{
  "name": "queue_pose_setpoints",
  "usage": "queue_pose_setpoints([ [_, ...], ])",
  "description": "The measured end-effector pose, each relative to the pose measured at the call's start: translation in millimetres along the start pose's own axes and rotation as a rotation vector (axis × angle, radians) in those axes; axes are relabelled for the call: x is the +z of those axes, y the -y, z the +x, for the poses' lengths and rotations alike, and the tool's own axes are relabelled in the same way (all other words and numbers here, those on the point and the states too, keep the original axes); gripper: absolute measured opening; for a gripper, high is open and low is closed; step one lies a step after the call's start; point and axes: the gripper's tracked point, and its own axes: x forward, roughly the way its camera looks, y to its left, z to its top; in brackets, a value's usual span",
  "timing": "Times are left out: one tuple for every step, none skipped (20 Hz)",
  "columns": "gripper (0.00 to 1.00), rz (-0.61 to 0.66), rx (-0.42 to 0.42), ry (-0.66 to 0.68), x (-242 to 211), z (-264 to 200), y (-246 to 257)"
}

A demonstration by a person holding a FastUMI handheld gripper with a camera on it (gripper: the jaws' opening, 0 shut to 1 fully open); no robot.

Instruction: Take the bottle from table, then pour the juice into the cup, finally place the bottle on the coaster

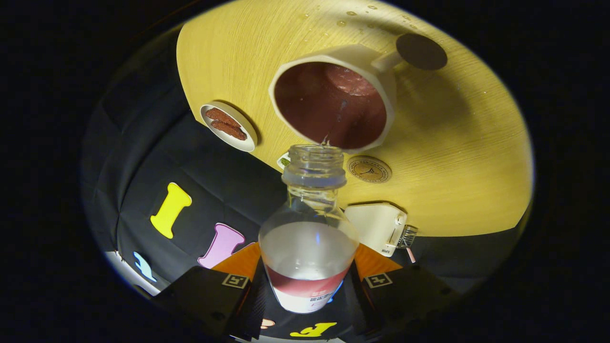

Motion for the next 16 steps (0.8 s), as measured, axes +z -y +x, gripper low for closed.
queue_pose_setpoints([
  [0.73,0.002,-0.001,0.000,-0.4,-0.3,0.4],
  [0.72,0.007,-0.001,-0.002,-1.5,-1.2,-0.3],
  [0.72,0.015,-0.001,-0.004,-2.3,-1.5,-0.8],
  [0.72,0.022,0.003,-0.004,-2.8,-1.7,-2.6],
  [0.73,0.025,0.007,-0.005,-2.5,-2.3,-4.7],
  [0.73,0.027,0.011,-0.004,-3.3,-3.2,-5.9],
  [0.73,0.026,0.012,-0.003,-3.0,-4.3,-7.0],
  [0.73,0.025,0.012,-0.001,-3.2,-5.1,-8.0],
  [0.73,0.027,0.015,0.000,-2.8,-5.6,-8.7],
  [0.73,0.031,0.016,0.002,-2.0,-5.9,-10.0],
  [0.73,0.032,0.013,0.001,-1.6,-5.3,-9.9],
  [0.72,0.035,0.011,0.000,-1.2,-4.9,-10.1],
  [0.73,0.040,0.013,0.000,-0.8,-5.1,-10.9],
  [0.72,0.044,0.016,0.003,-0.2,-5.2,-11.8],
  [0.73,0.043,0.018,0.007,0.3,-5.9,-12.9],
  [0.73,0.039,0.018,0.010,0.8,-5.7,-12.8],
])
